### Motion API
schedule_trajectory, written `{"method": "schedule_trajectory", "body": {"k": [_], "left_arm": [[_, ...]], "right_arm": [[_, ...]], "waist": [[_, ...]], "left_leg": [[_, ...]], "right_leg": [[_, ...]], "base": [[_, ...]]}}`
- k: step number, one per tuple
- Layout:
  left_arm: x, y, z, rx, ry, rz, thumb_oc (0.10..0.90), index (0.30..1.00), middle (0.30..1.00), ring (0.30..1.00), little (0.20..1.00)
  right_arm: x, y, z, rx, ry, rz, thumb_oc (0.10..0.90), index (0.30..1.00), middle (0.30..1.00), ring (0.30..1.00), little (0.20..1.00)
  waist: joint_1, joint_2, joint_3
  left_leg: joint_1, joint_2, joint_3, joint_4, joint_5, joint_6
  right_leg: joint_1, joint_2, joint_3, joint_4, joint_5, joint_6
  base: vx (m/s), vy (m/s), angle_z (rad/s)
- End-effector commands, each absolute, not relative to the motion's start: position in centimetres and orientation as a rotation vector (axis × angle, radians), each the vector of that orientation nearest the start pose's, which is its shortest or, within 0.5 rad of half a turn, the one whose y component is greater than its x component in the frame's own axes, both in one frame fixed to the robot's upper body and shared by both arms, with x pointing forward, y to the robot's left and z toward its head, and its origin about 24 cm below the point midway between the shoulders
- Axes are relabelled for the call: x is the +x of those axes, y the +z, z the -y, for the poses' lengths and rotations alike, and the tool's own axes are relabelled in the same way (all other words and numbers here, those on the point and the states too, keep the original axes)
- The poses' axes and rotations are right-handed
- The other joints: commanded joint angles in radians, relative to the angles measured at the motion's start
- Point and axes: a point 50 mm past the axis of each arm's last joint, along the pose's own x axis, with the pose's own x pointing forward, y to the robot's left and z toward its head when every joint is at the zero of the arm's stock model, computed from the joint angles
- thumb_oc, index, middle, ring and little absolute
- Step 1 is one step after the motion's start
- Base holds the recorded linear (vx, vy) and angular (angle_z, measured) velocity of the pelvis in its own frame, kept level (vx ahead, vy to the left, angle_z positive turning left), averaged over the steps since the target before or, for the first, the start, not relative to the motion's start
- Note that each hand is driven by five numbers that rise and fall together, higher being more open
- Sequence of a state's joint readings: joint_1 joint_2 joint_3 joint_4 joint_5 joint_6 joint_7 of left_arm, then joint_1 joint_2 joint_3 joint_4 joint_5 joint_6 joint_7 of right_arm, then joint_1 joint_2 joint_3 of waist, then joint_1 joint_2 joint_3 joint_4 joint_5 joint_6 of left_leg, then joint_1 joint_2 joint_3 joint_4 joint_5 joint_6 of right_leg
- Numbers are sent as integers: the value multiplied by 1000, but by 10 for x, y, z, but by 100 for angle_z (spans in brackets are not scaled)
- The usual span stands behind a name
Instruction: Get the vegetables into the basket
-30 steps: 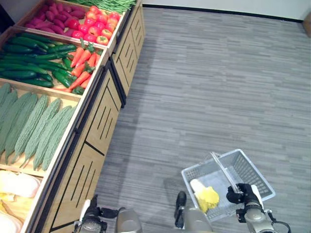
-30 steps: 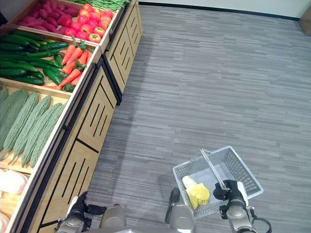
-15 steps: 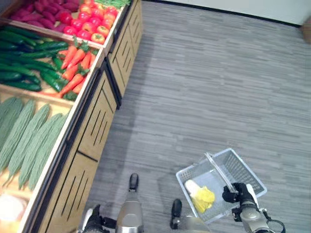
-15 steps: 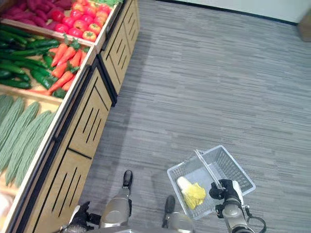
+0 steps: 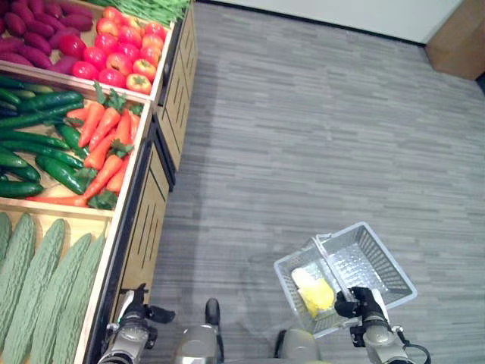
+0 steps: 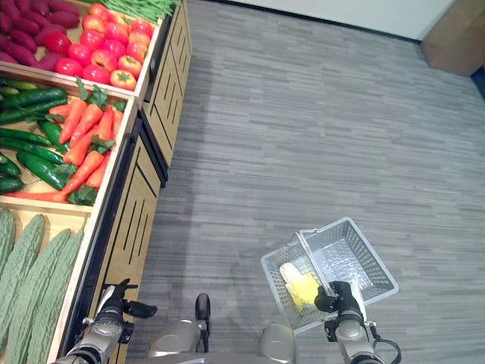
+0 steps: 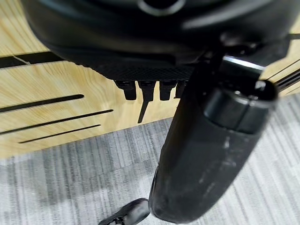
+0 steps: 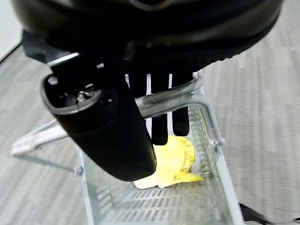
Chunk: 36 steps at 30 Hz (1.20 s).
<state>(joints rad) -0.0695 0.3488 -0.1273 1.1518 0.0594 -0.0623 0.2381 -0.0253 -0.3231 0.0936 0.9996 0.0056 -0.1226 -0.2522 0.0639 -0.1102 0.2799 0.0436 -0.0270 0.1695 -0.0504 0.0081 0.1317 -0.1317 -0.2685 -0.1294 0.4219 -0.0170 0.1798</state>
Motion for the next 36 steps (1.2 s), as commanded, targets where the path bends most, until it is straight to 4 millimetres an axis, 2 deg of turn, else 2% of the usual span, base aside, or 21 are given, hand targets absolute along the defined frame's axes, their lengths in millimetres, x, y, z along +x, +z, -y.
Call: {"method": "schedule_trajectory", "body": {"k": [1, 4, 7, 10, 11, 13, 15, 18, 19, 20, 21, 23, 24, 25, 26, 27, 29, 30, 32, 35, 36], "left_arm": [[137, -128, -283, 564, 271, -974, 900, 1000, 1000, 1000, 1000], [137, -131, -276, 571, 240, -979, 900, 1000, 1000, 1000, 1000], [129, -136, -271, 559, 223, -1004, 900, 1000, 1000, 1000, 1000], [121, -140, -266, 545, 215, -1022, 900, 1000, 1000, 1000, 1000], [118, -143, -261, 533, 203, -1034, 900, 1000, 1000, 1000, 1000], [114, -144, -261, 529, 199, -1047, 900, 1000, 1000, 1000, 1000], [108, -146, -262, 515, 216, -1065, 900, 1000, 1000, 1000, 1000], [108, -146, -261, 500, 235, -1065, 900, 1000, 1000, 1000, 1000], [109, -146, -261, 500, 235, -1065, 900, 1000, 1000, 1000, 1000], [113, -145, -258, 491, 235, -1053, 900, 1000, 1000, 1000, 1000], [117, -144, -257, 485, 237, -1041, 900, 1000, 1000, 1000, 1000], [126, -144, -250, 491, 214, -1023, 900, 1000, 1000, 1000, 1000], [127, -144, -248, 496, 208, -1021, 900, 1000, 1000, 1000, 1000], [128, -144, -247, 502, 204, -1021, 900, 1000, 1000, 1000, 1000], [127, -145, -246, 505, 201, -1026, 900, 1000, 1000, 1000, 1000], [126, -145, -245, 505, 200, -1027, 900, 1000, 1000, 1000, 1000], [122, -146, -246, 510, 203, -1039, 900, 1000, 1000, 1000, 1000], [117, -147, -250, 513, 214, -1057, 900, 1000, 1000, 1000, 1000], [115, -147, -251, 517, 223, -1061, 900, 1000, 1000, 1000, 1000], [114, -146, -258, 523, 236, -1073, 900, 1000, 1000, 1000, 1000], [114, -146, -258, 523, 236, -1072, 900, 1000, 1000, 1000, 1000]], "right_arm": [[177, -88, 298, -499, -378, -662, 400, 300, 300, 300, 300], [178, -88, 296, -499, -373, -656, 400, 300, 300, 300, 300], [173, -91, 295, -507, -363, -680, 400, 300, 300, 300, 300], [166, -94, 297, -512, -358, -700, 400, 300, 300, 300, 300], [165, -93, 301, -522, -357, -704, 400, 300, 300, 300, 300], [164, -94, 302, -520, -357, -712, 400, 300, 300, 300, 300], [164, -89, 306, -540, -346, -695, 400, 300, 300, 300, 300], [167, -86, 311, -550, -355, -680, 400, 300, 300, 300, 300], [167, -86, 311, -550, -356, -680, 400, 300, 300, 300, 300], [168, -83, 315, -558, -367, -672, 400, 300, 300, 300, 300], [168, -81, 317, -557, -377, -665, 400, 300, 300, 300, 300], [162, -83, 323, -539, -428, -690, 400, 300, 300, 300, 300], [161, -84, 323, -535, -434, -697, 400, 300, 300, 300, 300], [160, -85, 322, -534, -433, -701, 400, 300, 300, 300, 300], [159, -86, 321, -530, -431, -702, 400, 300, 300, 300, 300], [159, -86, 321, -531, -431, -703, 400, 300, 300, 300, 300], [156, -89, 317, -536, -419, -712, 400, 300, 300, 300, 300], [157, -92, 311, -530, -400, -714, 400, 300, 300, 300, 300], [158, -93, 307, -530, -391, -710, 400, 300, 300, 300, 300], [160, -96, 300, -515, -377, -718, 400, 300, 300, 300, 300], [160, -96, 300, -515, -377, -718, 400, 300, 300, 300, 300]], "waist": [[-24, 16, 12], [-56, 12, 18], [-64, 13, 11], [-65, 11, -6], [-67, 21, -20], [-68, 27, -24], [-63, 38, -39], [-44, 31, -30], [-47, 32, -30], [-32, 12, -8], [-34, 5, 2], [-27, 11, 25], [-24, 12, 19], [-23, 20, 14], [-22, 35, 5], [-21, 33, 4], [-8, 48, -4], [-3, 46, -15], [-4, 45, -22], [-3, 24, -33], [-2, 25, -35]], "left_leg": [[-53, 47, -97, 122, -95, -128], [6, 49, -134, 146, -155, -156], [56, 53, -157, 160, -195, -169], [79, 56, -168, 168, -212, -178], [103, 82, -181, 168, -206, -192], [115, 97, -192, 166, -198, -200], [124, 158, -236, 181, -143, -231], [53, 170, -266, 303, -34, -254], [50, 170, -268, 308, -36, -254], [-38, 167, -249, 459, 38, -260], [-81, 176, -207, 494, 50, -255], [-179, 198, -77, 418, 8, -242], [-210, 187, -48, 368, -5, -234], [-233, 182, -13, 310, 2, -229], [-258, 178, 27, 233, 49, -232], [-252, 175, 29, 221, 54, -233], [-260, 185, 74, 112, 133, -246], [-238, 183, 73, 106, 112, -233], [-230, 177, 76, 107, 110, -224], [-208, 143, 93, 138, 55, -189], [-211, 144, 93, 138, 57, -188]], "right_leg": [[-25, 37, -35, -200, 114, 10], [-82, 10, -7, -386, 179, 44], [-79, 3, -10, -404, 213, 63], [-56, 7, -17, -388, 205, 56], [-52, 23, -39, -353, 184, 44], [-51, 33, -49, -334, 166, 36], [-54, 77, -76, -250, 80, -8], [-9, 106, -93, -273, 51, -45], [-8, 106, -95, -274, 52, -45], [36, 108, -109, -297, 37, -74], [55, 108, -129, -307, 25, -85], [120, 110, -172, -344, -3, -83], [132, 108, -186, -358, -5, -76], [143, 113, -196, -368, -10, -71], [159, 127, -204, -381, -16, -68], [160, 126, -203, -383, -15, -67], [200, 147, -200, -389, -37, -62], [220, 151, -193, -369, -65, -57], [223, 148, -196, -357, -71, -54], [236, 107, -172, -298, -81, -34], [233, 108, -172, -299, -79, -35]], "base": [[313, -99, 43], [413, -156, 62], [305, -98, 33], [315, -132, 63], [364, -209, 55], [251, -195, 28], [322, -354, 21], [162, -233, 34], [122, -251, 27], [114, -258, 9], [193, -358, 21], [186, -175, 58], [186, -22, 77], [209, 33, 84], [157, 39, 42], [204, 52, 32], [319, 79, 6], [397, 116, -19], [280, 107, -26], [249, 147, -19], [143, 107, -1]]}}
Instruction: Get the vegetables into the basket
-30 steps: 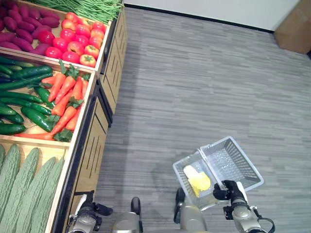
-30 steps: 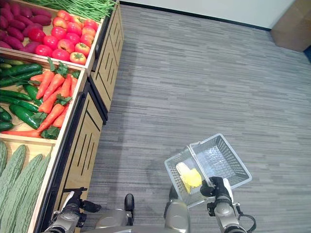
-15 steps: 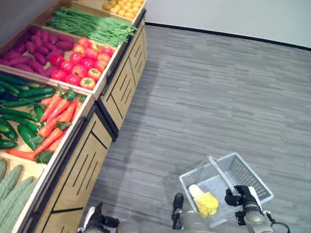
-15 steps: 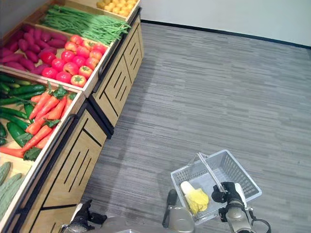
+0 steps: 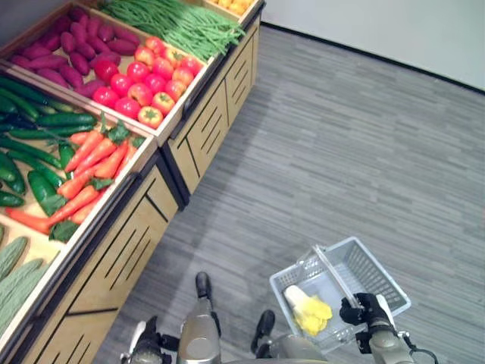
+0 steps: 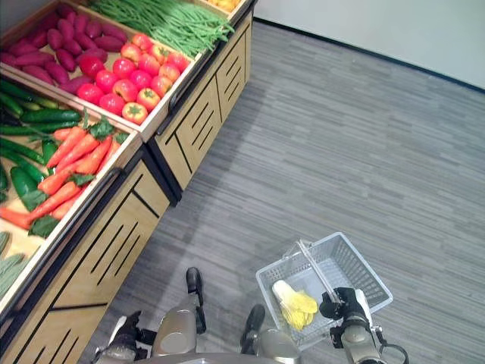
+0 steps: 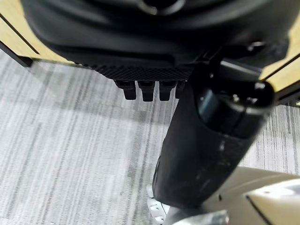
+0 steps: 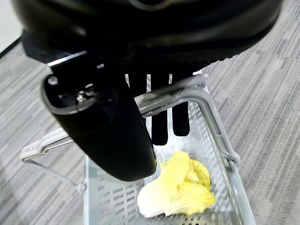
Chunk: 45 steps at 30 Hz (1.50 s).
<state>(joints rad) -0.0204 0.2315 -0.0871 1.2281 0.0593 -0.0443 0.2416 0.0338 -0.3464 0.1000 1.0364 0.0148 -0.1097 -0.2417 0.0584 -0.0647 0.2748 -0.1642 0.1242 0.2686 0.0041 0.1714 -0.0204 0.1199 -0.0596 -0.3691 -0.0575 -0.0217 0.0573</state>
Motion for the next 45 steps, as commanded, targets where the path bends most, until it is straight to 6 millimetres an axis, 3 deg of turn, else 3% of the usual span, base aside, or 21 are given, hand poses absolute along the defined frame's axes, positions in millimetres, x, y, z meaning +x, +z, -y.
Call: {"method": "schedule_trajectory", "body": {"k": [1, 4, 5, 9, 12, 14, 17, 20, 21, 26, 27, 28, 29, 30, 31, 32, 34, 37, 40, 43, 45], "left_arm": [[114, -145, -259, 526, 242, -1067, 900, 1000, 1000, 1000, 1000], [117, -143, -263, 530, 252, -1053, 900, 1000, 1000, 1000, 1000], [120, -141, -265, 534, 259, -1045, 900, 1000, 1000, 1000, 1000], [125, -139, -268, 541, 267, -1028, 900, 1000, 1000, 1000, 1000], [125, -138, -270, 536, 284, -1024, 900, 1000, 1000, 1000, 1000], [125, -138, -268, 530, 283, -1021, 900, 1000, 1000, 1000, 1000], [121, -141, -266, 537, 268, -1039, 900, 1000, 1000, 1000, 1000], [114, -143, -267, 529, 280, -1060, 900, 1000, 1000, 1000, 1000], [104, -147, -267, 501, 291, -1097, 900, 1000, 1000, 1000, 1000], [107, -147, -261, 465, 301, -1079, 900, 1000, 1000, 1000, 1000], [108, -147, -260, 464, 299, -1078, 900, 1000, 1000, 1000, 1000], [117, -145, -255, 453, 290, -1049, 900, 1000, 1000, 1000, 1000], [117, -145, -255, 453, 290, -1049, 900, 1000, 1000, 1000, 1000], [121, -144, -254, 452, 287, -1036, 900, 1000, 1000, 1000, 1000], [125, -144, -252, 457, 276, -1025, 900, 1000, 1000, 1000, 1000], [123, -145, -252, 482, 262, -1048, 900, 1000, 1000, 1000, 1000], [122, -145, -253, 492, 262, -1053, 900, 1000, 1000, 1000, 1000], [120, -145, -255, 505, 267, -1065, 900, 1000, 1000, 1000, 1000], [114, -146, -257, 510, 264, -1073, 900, 1000, 1000, 1000, 1000], [112, -146, -260, 523, 256, -1081, 900, 1000, 1000, 1000, 1000], [114, -144, -267, 520, 277, -1071, 900, 1000, 1000, 1000, 1000]], "right_arm": [[161, -97, 299, -513, -375, -718, 400, 300, 300, 300, 300], [165, -98, 294, -509, -362, -719, 400, 300, 300, 300, 300], [171, -96, 290, -509, -350, -702, 400, 300, 300, 300, 300], [175, -97, 286, -505, -334, -699, 400, 300, 300, 300, 300], [174, -98, 286, -500, -335, -708, 400, 300, 300, 300, 300], [176, -96, 287, -505, -337, -698, 400, 300, 300, 300, 300], [171, -97, 290, -511, -335, -713, 400, 300, 300, 300, 300], [165, -100, 293, -522, -338, -739, 400, 300, 300, 300, 300], [164, -100, 298, -538, -333, -758, 400, 300, 300, 300, 300], [171, -92, 308, -569, -343, -731, 400, 300, 300, 300, 300], [173, -90, 311, -573, -350, -722, 400, 300, 300, 300, 300], [174, -85, 318, -582, -375, -708, 400, 300, 300, 300, 300], [174, -85, 318, -582, -375, -708, 400, 300, 300, 300, 300], [172, -85, 320, -582, -388, -714, 400, 300, 300, 300, 300], [169, -85, 323, -573, -408, -721, 400, 300, 300, 300, 300], [160, -90, 324, -551, -441, -748, 400, 300, 300, 300, 300], [158, -91, 323, -544, -447, -754, 400, 300, 300, 300, 300], [156, -94, 319, -545, -429, -761, 400, 300, 300, 300, 300], [156, -96, 316, -544, -417, -772, 400, 300, 300, 300, 300], [155, -101, 312, -543, -402, -795, 400, 300, 300, 300, 300], [158, -105, 303, -539, -375, -812, 400, 300, 300, 300, 300]], "waist": [[7, -25, -32], [21, -36, -29], [20, -33, -20], [5, -12, -4], [-21, -5, 7], [-44, -9, 10], [-65, -21, 2], [-58, -30, -9], [-50, -29, -23], [-39, -15, -25], [-40, -15, -22], [-46, -16, -11], [-47, -15, -11], [-50, -13, -7], [-54, -8, -5], [-63, 11, -12], [-65, 20, -17], [-62, 22, -22], [-53, 28, -28], [-47, 16, -32], [-39, -1, -22]], "left_leg": [[-3, -13, -5, 98, -123, -28], [17, -39, 10, 119, -177, 7], [43, -51, 17, 116, -196, 27], [97, -60, -10, 97, -217, 42], [165, -63, -76, 65, -236, 19], [196, -59, -124, 59, -256, -2], [236, -49, -174, 64, -282, -29], [238, -42, -199, 85, -295, -38], [241, -23, -223, 87, -284, -53], [202, 6, -276, 109, -218, -86], [185, 9, -267, 140, -206, -93], [130, 32, -171, 209, -177, -93], [128, 32, -173, 212, -179, -93], [111, 51, -114, 215, -166, -90], [95, 71, -51, 207, -153, -88], [78, 85, 83, 154, -146, -99], [66, 85, 128, 118, -112, -103], [65, 83, 133, 79, -82, -114], [92, 55, 99, 58, -115, -93], [108, 24, 100, 46, -142, -67], [138, -20, 104, 42, -199, -18]], "right_leg": [[-22, -112, 74, 197, -67, 94], [-62, -161, 76, 314, -9, 126], [-109, -186, 89, 434, 68, 151], [-192, -177, 129, 524, 115, 144], [-254, -162, 157, 357, 78, 126], [-280, -148, 227, 200, 94, 135], [-298, -157, 286, 133, 137, 159], [-267, -151, 258, 132, 119, 147], [-247, -131, 237, 127, 110, 130], [-213, -101, 172, 131, 73, 99], [-204, -103, 155, 131, 66, 91], [-171, -116, 95, 127, 41, 74], [-171, -116, 94, 127, 41, 74], [-153, -119, 64, 121, 31, 70], [-136, -122, 30, 111, 25, 69], [-93, -114, -30, 92, 5, 80], [-83, -113, -53, 85, 3, 82], [-72, -112, -69, 84, -3, 84], [-60, -126, -76, 115, -20, 92], [-57, -168, -69, 141, -1, 115], [-124, -247, -36, 314, 64, 162]], "base": [[135, 109, 4], [193, 192, -4], [199, 229, -20], [162, 90, 12], [376, -109, 35], [302, -173, 60], [364, -211, 94], [227, -204, 106], [229, -248, 73], [151, -204, 55], [79, -162, 58], [78, -160, 89], [44, -151, 113], [10, -95, 116], [109, -156, 98], [50, -99, 79], [113, 3, 134], [115, 58, 46], [104, 137, 13], [116, 289, 31], [80, 315, 19]]}}
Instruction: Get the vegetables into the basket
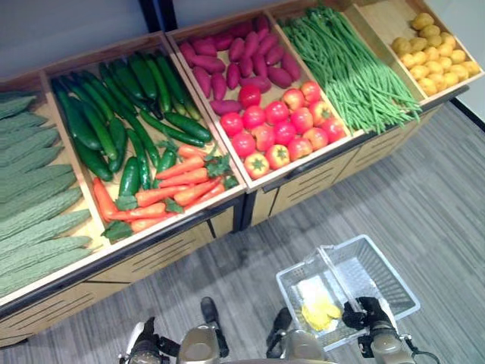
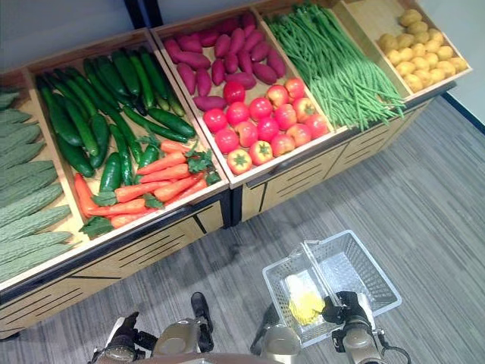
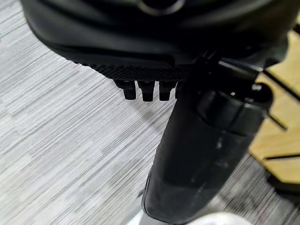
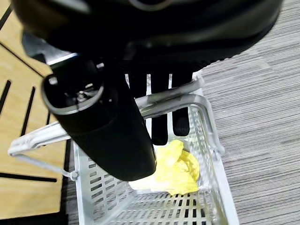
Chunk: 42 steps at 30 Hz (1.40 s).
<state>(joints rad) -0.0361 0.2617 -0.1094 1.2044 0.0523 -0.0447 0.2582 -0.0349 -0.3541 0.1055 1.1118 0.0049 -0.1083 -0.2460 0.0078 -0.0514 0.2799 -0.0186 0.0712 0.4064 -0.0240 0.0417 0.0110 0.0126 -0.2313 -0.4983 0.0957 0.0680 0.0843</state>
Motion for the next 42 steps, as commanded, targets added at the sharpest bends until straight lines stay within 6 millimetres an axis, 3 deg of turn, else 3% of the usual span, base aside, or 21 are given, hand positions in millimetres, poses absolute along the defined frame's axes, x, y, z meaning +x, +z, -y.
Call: {"method": "schedule_trajectory", "body": {"k": [1, 2, 3, 5, 7, 8, 9, 10, 14, 17, 22, 24, 26, 28, 29, 33, 34, 37, 40, 41, 42], "left_arm": [[114, -143, -267, 520, 278, -1070, 900, 1000, 1000, 1000, 1000], [119, -141, -269, 521, 285, -1055, 900, 1000, 1000, 1000, 1000], [119, -141, -269, 521, 285, -1055, 900, 1000, 1000, 1000, 1000], [122, -138, -274, 513, 314, -1040, 900, 1000, 1000, 1000, 1000], [124, -137, -275, 519, 313, -1037, 900, 1000, 1000, 1000, 1000], [125, -137, -278, 529, 316, -1043, 900, 1000, 1000, 1000, 1000], [125, -137, -278, 529, 316, -1043, 900, 1000, 1000, 1000, 1000], [125, -136, -280, 534, 319, -1046, 900, 1000, 1000, 1000, 1000], [115, -138, -284, 541, 321, -1081, 900, 1000, 1000, 1000, 1000], [101, -142, -286, 509, 345, -1127, 900, 1000, 1000, 1000, 1000], [96, -144, -284, 482, 362, -1142, 900, 1000, 1000, 1000, 1000], [96, -142, -288, 444, 422, -1136, 900, 1000, 1000, 1000, 1000], [91, -136, -305, 341, 637, -1115, 900, 1000, 1000, 1000, 1000], [91, -136, -305, 341, 638, -1116, 900, 1000, 1000, 1000, 1000], [82, -119, -338, 167, 1067, -1014, 900, 1000, 1000, 1000, 1000], [77, -89, -378, 127, 1428, -840, 900, 1000, 1000, 1000, 1000], [77, -89, -378, 127, 1428, -840, 900, 1000, 1000, 1000, 1000], [107, -33, -410, 389, 1471, -508, 900, 1000, 1000, 1000, 1000], [127, 13, -418, 589, 1456, -261, 900, 1000, 1000, 1000, 1000], [126, 13, -417, 593, 1457, -263, 900, 1000, 1000, 1000, 1000], [134, 35, -418, 702, 1431, -163, 900, 1000, 1000, 1000, 1000]], "right_arm": [[159, -105, 303, -539, -375, -812, 400, 300, 300, 300, 300], [157, -107, 301, -535, -368, -827, 400, 300, 300, 300, 300], [157, -107, 301, -535, -368, -827, 400, 300, 300, 300, 300], [151, -112, 300, -530, -370, -866, 400, 300, 300, 300, 300], [150, -113, 301, -521, -379, -873, 400, 300, 300, 300, 300], [142, -117, 303, -510, -396, -908, 400, 300, 300, 300, 300], [143, -117, 303, -509, -396, -907, 400, 300, 300, 300, 300], [138, -118, 303, -503, -401, -921, 400, 300, 300, 300, 300], [120, -124, 310, -515, -413, -1001, 400, 300, 300, 300, 300], [105, -125, 321, -545, -433, -1071, 400, 300, 300, 300, 300], [103, -123, 325, -560, -438, -1079, 400, 300, 300, 300, 300], [100, -122, 328, -575, -441, -1087, 400, 300, 300, 300, 300], [98, -123, 329, -582, -448, -1093, 400, 300, 300, 300, 300], [98, -123, 329, -582, -448, -1093, 400, 300, 300, 300, 300], [95, -125, 326, -603, -439, -1102, 400, 300, 300, 300, 300], [102, -125, 318, -635, -398, -1056, 400, 300, 300, 300, 300], [102, -126, 318, -635, -398, -1056, 400, 300, 300, 300, 300], [98, -125, 318, -650, -397, -1035, 400, 300, 300, 300, 300], [89, -127, 318, -637, -418, -1043, 400, 300, 300, 300, 300], [88, -127, 318, -637, -417, -1044, 400, 300, 300, 300, 300], [85, -128, 318, -625, -427, -1051, 400, 300, 300, 300, 300]], "waist": [[13, -16, -27], [7, -13, -17], [7, -13, -18], [-3, -1, -19], [-6, 1, -22], [-17, -5, -22], [-17, -5, -21], [-26, -11, -21], [-14, -24, -44], [-5, -17, -66], [-4, -14, -73], [-3, -12, -77], [8, -5, -88], [7, -5, -87], [18, -3, -98], [13, -9, -112], [13, -9, -112], [21, -10, -113], [31, -13, -118], [30, -13, -120], [34, -13, -118]], "left_leg": [[-7, 32, -32, 70, -70, -48], [-11, 24, -44, 76, -61, -28], [-11, 23, -43, 76, -61, -28], [14, 22, -95, 45, -59, -37], [13, 26, -110, 43, -57, -43], [22, 30, -149, 54, -66, -54], [23, 31, -150, 56, -68, -55], [22, 30, -176, 75, -76, -56], [23, 45, -189, 78, -71, -72], [33, 71, -193, 17, -24, -101], [33, 89, -199, -31, 16, -123], [32, 102, -203, -53, 32, -137], [35, 108, -204, -63, 39, -145], [36, 108, -204, -63, 38, -145], [42, 110, -207, -63, 38, -152], [57, 110, -195, -63, 29, -158], [57, 109, -195, -63, 29, -158], [72, 106, -197, -63, 17, -159], [67, 101, -205, -63, 16, -158], [67, 101, -206, -63, 16, -158], [71, 100, -210, -63, 9, -159]], "right_leg": [[-18, -78, 95, 163, -26, 137], [-54, -79, 149, 217, 31, 134], [-55, -79, 150, 218, 31, 134], [-101, -31, 252, 147, 6, 120], [-105, -32, 263, 110, 8, 119], [-113, -30, 321, 47, 18, 127], [-111, -29, 320, 46, 17, 127], [-105, -17, 370, 47, 4, 130], [-54, -4, 334, -10, -18, 120], [-13, 30, 298, -86, -24, 109], [3, 51, 269, -129, -18, 102], [17, 65, 249, -173, -9, 98], [28, 67, 232, -183, -12, 98], [29, 67, 231, -183, -13, 98], [46, 67, 217, -183, -18, 96], [57, 66, 218, -183, -21, 98], [58, 66, 218, -183, -21, 98], [72, 63, 212, -183, -26, 101], [73, 57, 201, -183, -24, 104], [73, 56, 200, -183, -24, 105], [79, 55, 196, -183, -28, 107]], "base": [[6, 189, 1], [-17, 60, -2], [23, 61, 7], [139, -31, 47], [150, -106, 52], [161, -135, 53], [170, -139, 63], [110, -117, 72], [87, -156, 67], [59, -175, -5], [9, -105, 7], [19, -122, 9], [36, -50, 5], [29, -19, 4], [57, -26, 4], [43, -5, 8], [0, 0, 0], [10, 7, 0], [4, 2, 2], [11, 11, 7], [6, 24, 11]]}}
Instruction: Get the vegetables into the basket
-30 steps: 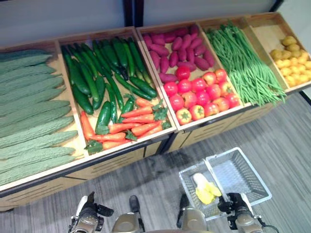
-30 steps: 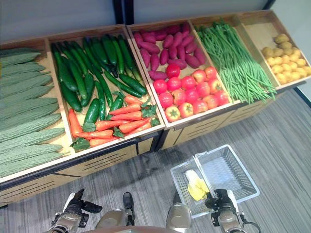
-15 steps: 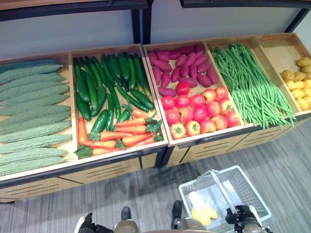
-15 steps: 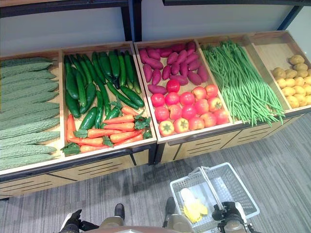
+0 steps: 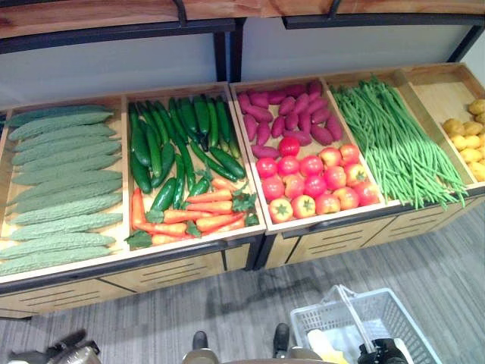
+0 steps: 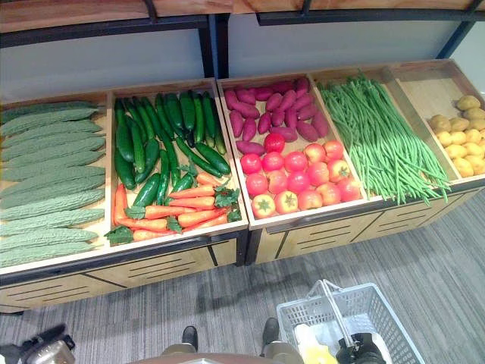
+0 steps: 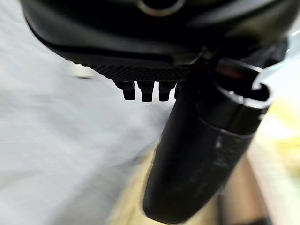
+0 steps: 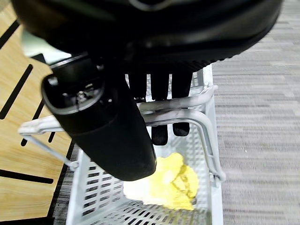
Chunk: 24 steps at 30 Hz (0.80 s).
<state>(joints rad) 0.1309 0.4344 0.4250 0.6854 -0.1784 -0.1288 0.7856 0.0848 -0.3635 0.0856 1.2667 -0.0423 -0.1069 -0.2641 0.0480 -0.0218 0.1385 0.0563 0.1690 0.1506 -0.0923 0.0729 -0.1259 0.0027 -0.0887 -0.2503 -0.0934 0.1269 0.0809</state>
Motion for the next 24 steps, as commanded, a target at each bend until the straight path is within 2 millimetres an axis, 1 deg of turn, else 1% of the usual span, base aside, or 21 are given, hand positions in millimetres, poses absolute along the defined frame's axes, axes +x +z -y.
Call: {"method": "schedule_trajectory", "body": {"k": [1, 2, 3, 4, 5, 6, 7, 9, 10, 11, 12, 13, 14, 16, 17, 18, 19, 21, 22, 23, 24], "left_arm": [[141, 45, -416, 810, 1389, -125, 900, 1000, 1000, 1000, 1000], [141, 45, -416, 813, 1388, -125, 900, 1000, 1000, 1000, 1000], [151, 60, -414, 888, 1343, -55, 900, 1000, 1000, 1000, 1000], [168, 79, -407, 974, 1260, 45, 900, 1000, 1000, 1000, 1000], [181, 94, -399, 1010, 1192, 125, 900, 1000, 1000, 1000, 1000], [189, 102, -394, 1027, 1145, 171, 900, 1000, 1000, 1000, 1000], [189, 103, -394, 1027, 1143, 171, 900, 1000, 1000, 1000, 1000], [205, 119, -379, 1077, 982, 273, 900, 1000, 1000, 1000, 1000], [212, 131, -373, 1137, 844, 325, 900, 1000, 1000, 1000, 1000], [217, 141, -369, 1184, 777, 355, 900, 1000, 1000, 1000, 1000], [217, 141, -370, 1185, 775, 355, 900, 1000, 1000, 1000, 1000], [227, 148, -362, 1197, 664, 379, 900, 1000, 1000, 1000, 1000], [232, 150, -354, 1193, 601, 391, 900, 1000, 1000, 1000, 1000], [235, 150, -352, 1182, 572, 388, 900, 1000, 1000, 1000, 1000], [247, 157, -339, 1154, 448, 404, 900, 1000, 1000, 1000, 1000], [250, 163, -337, 1163, 399, 411, 900, 1000, 1000, 1000, 1000], [250, 163, -337, 1162, 398, 411, 900, 1000, 1000, 1000, 1000], [256, 171, -330, 1253, 247, 393, 900, 1000, 1000, 1000, 1000], [263, 174, -319, 1281, 151, 408, 900, 1000, 1000, 1000, 1000], [263, 174, -319, 1281, 149, 409, 900, 1000, 1000, 1000, 1000], [269, 176, -310, 1289, 98, 425, 900, 1000, 1000, 1000, 1000]], "right_arm": [[82, -128, 319, -614, -438, -1059, 400, 300, 300, 300, 300], [82, -128, 318, -613, -438, -1059, 400, 300, 300, 300, 300], [80, -128, 320, -611, -445, -1065, 400, 300, 300, 300, 300], [81, -128, 320, -614, -437, -1068, 400, 300, 300, 300, 300], [82, -128, 320, -612, -434, -1063, 400, 300, 300, 300, 300], [85, -127, 321, -616, -430, -1055, 400, 300, 300, 300, 300], [85, -127, 321, -615, -430, -1055, 400, 300, 300, 300, 300], [91, -124, 323, -620, -424, -1034, 400, 300, 300, 300, 300], [98, -121, 325, -622, -416, -1007, 400, 300, 300, 300, 300], [102, -119, 326, -625, -406, -993, 400, 300, 300, 300, 300], [101, -119, 325, -624, -405, -993, 400, 300, 300, 300, 300], [108, -117, 324, -628, -380, -967, 400, 300, 300, 300, 300], [111, -117, 324, -632, -371, -960, 400, 300, 300, 300, 300], [113, -116, 324, -633, -366, -953, 400, 300, 300, 300, 300], [117, -114, 323, -655, -324, -943, 400, 300, 300, 300, 300], [117, -113, 326, -661, -323, -945, 400, 300, 300, 300, 300], [116, -113, 325, -660, -323, -946, 400, 300, 300, 300, 300], [118, -111, 328, -671, -313, -938, 400, 300, 300, 300, 300], [120, -110, 330, -679, -308, -937, 400, 300, 300, 300, 300], [120, -110, 330, -678, -309, -938, 400, 300, 300, 300, 300], [124, -109, 329, -682, -296, -922, 400, 300, 300, 300, 300]], "waist": [[-7, -44, 20], [-6, -45, 20], [-5, -45, 19], [-8, -43, 19], [-10, -44, 20], [-13, -42, 20], [-12, -42, 20], [-20, -39, 23], [-26, -33, 24], [-31, -31, 24], [-30, -32, 25], [-40, -28, 23], [-48, -28, 22], [-49, -27, 22], [-66, -23, 22], [-68, -21, 21], [-67, -21, 21], [-78, -19, 19], [-86, -16, 18], [-84, -16, 19], [-96, -17, 20]], "left_leg": [[-10, -1, 45, 5, -19, -20], [-10, -1, 45, 5, -19, -20], [-12, -3, 44, 5, -21, -19], [-12, -5, 43, 5, -22, -19], [-10, -7, 43, 5, -24, -18], [-10, -7, 44, 5, -25, -17], [-9, -7, 45, 5, -25, -17], [-10, -9, 46, 5, -26, -16], [-8, -11, 52, 5, -28, -16], [-7, -11, 55, 5, -28, -16], [-7, -11, 56, 5, -29, -16], [-4, -12, 63, 5, -30, -16], [-3, -12, 67, 5, -31, -16], [-2, -12, 70, 5, -32, -16], [1, -13, 79, 5, -34, -15], [3, -14, 81, 5, -35, -15], [3, -14, 82, 5, -35, -15], [7, -16, 90, 5, -38, -14], [10, -16, 94, 5, -39, -13], [10, -16, 94, 5, -39, -13], [11, -18, 99, 5, -40, -13]], "right_leg": [[85, -93, -55, 6, -81, 113], [85, -93, -55, 6, -81, 114], [84, -96, -57, 6, -80, 115], [84, -99, -58, 6, -77, 117], [83, -101, -56, 6, -76, 118], [82, -102, -55, 6, -75, 119], [82, -102, -55, 6, -75, 119], [82, -104, -52, 6, -71, 120], [79, -106, -47, 6, -66, 122], [77, -108, -43, 6, -64, 123], [77, -108, -43, 6, -64, 123], [72, -111, -33, 6, -60, 127], [70, -113, -31, 6, -58, 129], [68, -114, -27, 6, -56, 129], [64, -116, -18, 6, -53, 130], [62, -116, -14, 6, -52, 131], [62, -116, -14, 6, -52, 131], [58, -117, -6, 6, -48, 134], [56, -119, 0, 6, -46, 136], [56, -119, 0, 6, -46, 136], [52, -119, 7, 6, -43, 138]], "base": [[6, 25, 8], [-10, 31, 8], [-9, 29, 4], [-14, 39, 5], [-19, 36, 2], [0, 0, 0], [0, 0, 0], [-14, 23, 0], [-23, 53, 0], [-15, 41, -1], [-13, 45, -4], [-12, 44, -6], [-13, 44, -8], [-5, 24, -11], [-8, 39, -16], [-7, 32, -20], [-2, 23, -18], [13, 32, -15], [20, 31, -11], [18, 34, -9], [5, 14, -7]]}}
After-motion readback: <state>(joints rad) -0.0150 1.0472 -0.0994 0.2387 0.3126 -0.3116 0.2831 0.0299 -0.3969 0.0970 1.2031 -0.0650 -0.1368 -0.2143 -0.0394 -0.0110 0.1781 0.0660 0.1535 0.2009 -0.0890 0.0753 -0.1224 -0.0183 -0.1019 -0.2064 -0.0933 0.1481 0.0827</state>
